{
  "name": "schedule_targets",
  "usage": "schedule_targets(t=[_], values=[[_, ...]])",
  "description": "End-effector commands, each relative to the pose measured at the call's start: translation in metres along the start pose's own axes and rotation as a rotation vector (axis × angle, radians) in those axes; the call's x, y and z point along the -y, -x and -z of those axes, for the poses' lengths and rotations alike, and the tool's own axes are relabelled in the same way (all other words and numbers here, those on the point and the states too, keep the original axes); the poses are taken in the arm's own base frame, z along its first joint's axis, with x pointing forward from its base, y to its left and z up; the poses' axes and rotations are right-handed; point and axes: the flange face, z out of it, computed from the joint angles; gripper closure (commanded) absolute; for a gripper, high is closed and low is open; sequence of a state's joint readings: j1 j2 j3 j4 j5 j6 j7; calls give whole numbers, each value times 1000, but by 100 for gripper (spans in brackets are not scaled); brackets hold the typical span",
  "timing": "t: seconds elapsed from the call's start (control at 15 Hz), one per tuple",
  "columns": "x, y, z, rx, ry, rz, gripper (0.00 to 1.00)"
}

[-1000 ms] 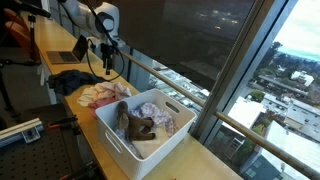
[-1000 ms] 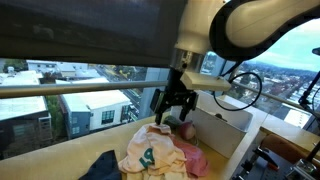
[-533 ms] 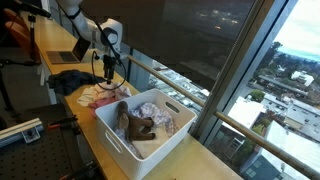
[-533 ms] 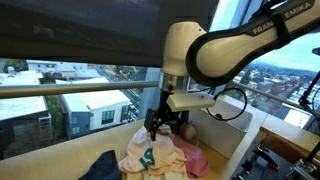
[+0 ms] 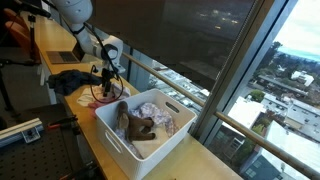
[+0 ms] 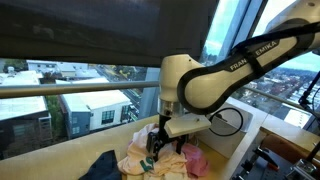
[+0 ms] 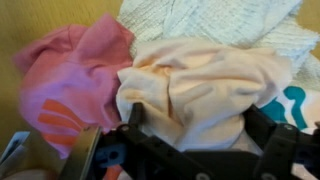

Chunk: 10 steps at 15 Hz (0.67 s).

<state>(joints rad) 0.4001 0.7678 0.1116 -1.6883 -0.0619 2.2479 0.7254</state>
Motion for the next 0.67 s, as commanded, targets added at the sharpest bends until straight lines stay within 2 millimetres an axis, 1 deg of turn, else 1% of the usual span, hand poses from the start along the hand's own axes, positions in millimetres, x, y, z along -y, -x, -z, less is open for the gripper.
schedule_targets(t=[0.0, 0.07, 0.2, 0.33, 0.4, 0.47, 0.53, 0.6], values=[[4, -1, -35, 39, -17, -1, 0], [1, -1, -43, 51, -18, -4, 0], [-3, -2, -51, 63, -18, -13, 0], [-6, -4, -46, 65, -25, -20, 0], [-7, -4, -44, 65, -29, -23, 25], [-8, -5, -42, 61, -28, -22, 28], [-10, -5, -39, 57, -29, -23, 34], [-12, -6, -36, 54, -30, -26, 43]])
